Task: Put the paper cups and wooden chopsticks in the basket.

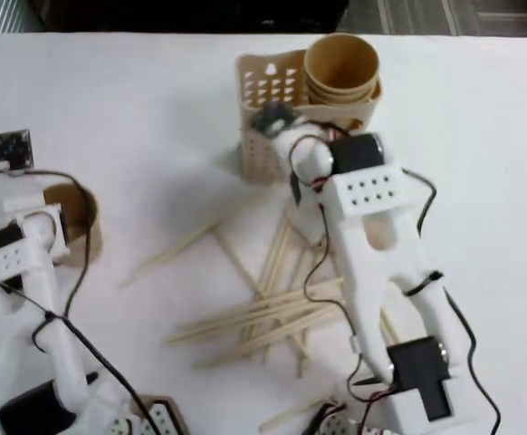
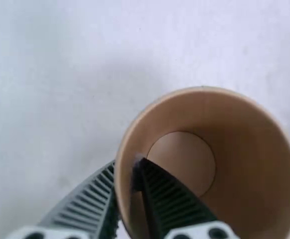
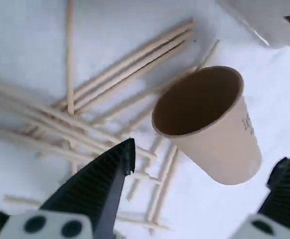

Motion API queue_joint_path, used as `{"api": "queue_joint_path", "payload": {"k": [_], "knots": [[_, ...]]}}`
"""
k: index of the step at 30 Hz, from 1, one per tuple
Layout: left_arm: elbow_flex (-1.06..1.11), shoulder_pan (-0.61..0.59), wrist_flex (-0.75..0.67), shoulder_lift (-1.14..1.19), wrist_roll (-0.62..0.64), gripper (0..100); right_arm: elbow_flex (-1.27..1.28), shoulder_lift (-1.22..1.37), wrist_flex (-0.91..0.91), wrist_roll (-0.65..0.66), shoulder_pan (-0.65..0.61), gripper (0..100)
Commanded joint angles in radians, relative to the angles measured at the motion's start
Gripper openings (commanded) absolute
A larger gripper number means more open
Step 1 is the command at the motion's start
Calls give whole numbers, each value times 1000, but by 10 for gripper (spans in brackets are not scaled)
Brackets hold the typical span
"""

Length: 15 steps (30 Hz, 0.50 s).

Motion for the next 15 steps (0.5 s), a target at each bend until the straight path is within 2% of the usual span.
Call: {"api": "queue_joint_path", "payload": {"k": [1, 4, 9, 12, 15], "knots": [[6, 33, -5, 21, 8, 23, 28, -35, -133, -178, -8, 409], [6, 33, -5, 21, 8, 23, 114, -35, -292, -229, 12, 409], [21, 33, -9, 15, 8, 23, 276, -35, -545, -229, 65, 408], [23, 33, -11, 15, 8, 23, 344, -35, -608, -222, 102, 408], [23, 33, -11, 15, 8, 23, 370, -25, -613, -155, 134, 408]]}}
